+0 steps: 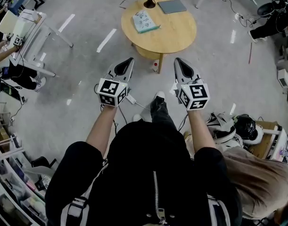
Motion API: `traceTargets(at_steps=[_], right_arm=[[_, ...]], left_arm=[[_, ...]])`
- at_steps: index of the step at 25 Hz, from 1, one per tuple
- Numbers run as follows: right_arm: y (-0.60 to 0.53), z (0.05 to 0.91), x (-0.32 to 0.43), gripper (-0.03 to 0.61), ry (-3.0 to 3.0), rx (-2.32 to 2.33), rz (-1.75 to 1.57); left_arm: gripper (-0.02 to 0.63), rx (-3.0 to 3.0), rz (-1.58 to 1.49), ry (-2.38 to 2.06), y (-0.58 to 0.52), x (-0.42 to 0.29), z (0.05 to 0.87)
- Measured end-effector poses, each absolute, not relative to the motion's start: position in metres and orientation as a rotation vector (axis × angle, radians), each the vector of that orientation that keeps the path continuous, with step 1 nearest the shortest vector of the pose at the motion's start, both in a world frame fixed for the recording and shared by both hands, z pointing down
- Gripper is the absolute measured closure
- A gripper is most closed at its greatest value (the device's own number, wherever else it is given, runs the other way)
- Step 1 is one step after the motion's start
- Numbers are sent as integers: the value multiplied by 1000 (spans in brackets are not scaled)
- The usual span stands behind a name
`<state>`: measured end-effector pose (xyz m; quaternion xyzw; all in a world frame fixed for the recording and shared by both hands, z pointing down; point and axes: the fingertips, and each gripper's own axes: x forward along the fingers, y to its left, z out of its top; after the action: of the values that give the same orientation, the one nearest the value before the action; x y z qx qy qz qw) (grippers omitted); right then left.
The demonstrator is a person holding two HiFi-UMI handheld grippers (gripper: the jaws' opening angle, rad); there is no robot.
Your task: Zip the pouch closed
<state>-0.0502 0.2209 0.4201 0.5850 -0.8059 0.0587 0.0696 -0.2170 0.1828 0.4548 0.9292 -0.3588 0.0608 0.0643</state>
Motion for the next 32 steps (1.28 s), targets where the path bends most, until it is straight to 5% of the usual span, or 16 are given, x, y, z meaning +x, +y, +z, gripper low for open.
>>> traceTargets(at_steps=[14,32], right_arm=[[177,430,-34,574,-2411,1766,175],[-41,438,47,574,-2549,1543,219]], left_arm=[[607,2789,204,-1042,142,-192,468],[607,2668,284,-1233,-43,-109,478]])
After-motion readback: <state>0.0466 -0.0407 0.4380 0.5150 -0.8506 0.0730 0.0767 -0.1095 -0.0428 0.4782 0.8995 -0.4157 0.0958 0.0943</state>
